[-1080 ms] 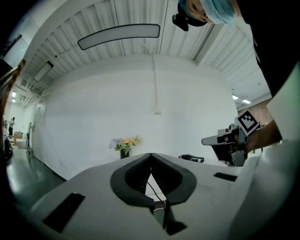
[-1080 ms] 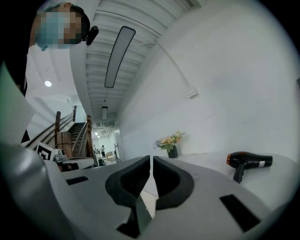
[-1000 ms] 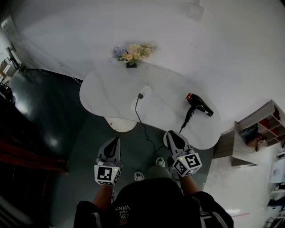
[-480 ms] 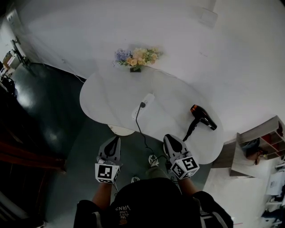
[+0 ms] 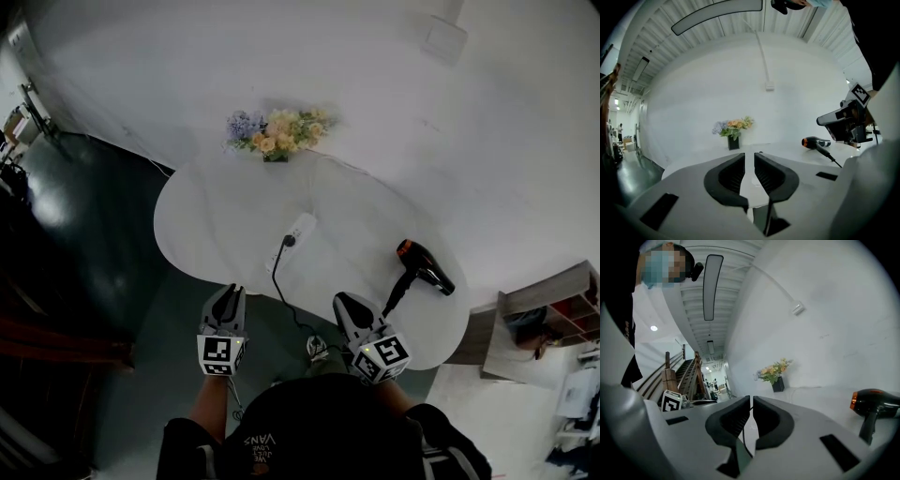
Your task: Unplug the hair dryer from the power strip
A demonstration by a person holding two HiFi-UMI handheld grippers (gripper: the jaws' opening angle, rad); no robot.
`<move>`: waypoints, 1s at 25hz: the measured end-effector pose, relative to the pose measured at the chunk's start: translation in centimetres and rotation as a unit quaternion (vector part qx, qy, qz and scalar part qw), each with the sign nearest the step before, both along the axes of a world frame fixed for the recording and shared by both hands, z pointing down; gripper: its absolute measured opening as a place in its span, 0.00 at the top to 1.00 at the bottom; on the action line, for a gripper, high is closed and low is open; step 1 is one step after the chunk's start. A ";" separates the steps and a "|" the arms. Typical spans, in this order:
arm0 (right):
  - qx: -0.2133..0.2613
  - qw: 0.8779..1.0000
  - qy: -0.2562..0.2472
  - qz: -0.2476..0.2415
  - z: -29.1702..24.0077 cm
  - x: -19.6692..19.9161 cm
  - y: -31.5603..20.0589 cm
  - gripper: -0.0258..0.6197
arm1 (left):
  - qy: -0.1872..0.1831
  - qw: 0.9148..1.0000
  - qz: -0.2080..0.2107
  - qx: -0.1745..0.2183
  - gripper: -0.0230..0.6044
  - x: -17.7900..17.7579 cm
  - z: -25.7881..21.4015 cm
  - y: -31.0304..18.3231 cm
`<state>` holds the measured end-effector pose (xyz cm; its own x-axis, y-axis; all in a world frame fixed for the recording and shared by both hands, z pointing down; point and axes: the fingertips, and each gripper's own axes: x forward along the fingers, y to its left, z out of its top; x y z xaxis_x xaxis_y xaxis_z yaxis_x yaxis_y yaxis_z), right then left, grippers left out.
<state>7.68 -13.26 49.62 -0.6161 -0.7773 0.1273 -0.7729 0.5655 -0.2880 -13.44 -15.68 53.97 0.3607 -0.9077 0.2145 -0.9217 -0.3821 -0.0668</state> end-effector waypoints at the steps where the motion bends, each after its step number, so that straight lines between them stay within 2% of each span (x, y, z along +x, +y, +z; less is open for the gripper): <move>1: 0.000 1.000 0.001 -0.003 0.1 0.1 -0.6 0.89 | -0.005 1.000 0.003 -0.006 0.86 0.2 0.5 -0.7; 5: 0.001 1.000 0.006 -0.017 0.7 0.4 -3.1 0.89 | -0.015 0.999 0.012 -0.027 0.70 1.1 2.5 -3.4; 9: 0.001 0.999 0.012 -0.034 1.2 0.1 -5.6 0.89 | -0.028 0.998 0.020 -0.057 0.59 1.6 4.9 -5.6; 17: 0.001 0.997 0.031 -0.068 2.2 -1.0 -10.4 0.89 | -0.060 0.990 0.058 -0.111 0.47 3.5 9.0 -9.1; 25: -0.007 0.995 0.052 -0.085 4.5 -2.1 -14.1 0.89 | -0.082 0.981 0.096 -0.148 0.43 5.0 12.0 -11.3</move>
<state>5.55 -27.31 54.11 -0.7218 -0.6606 0.2065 -0.6921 0.6876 -0.2197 -8.42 -27.00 65.94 0.4568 -0.7163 0.5275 -0.8174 -0.5719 -0.0689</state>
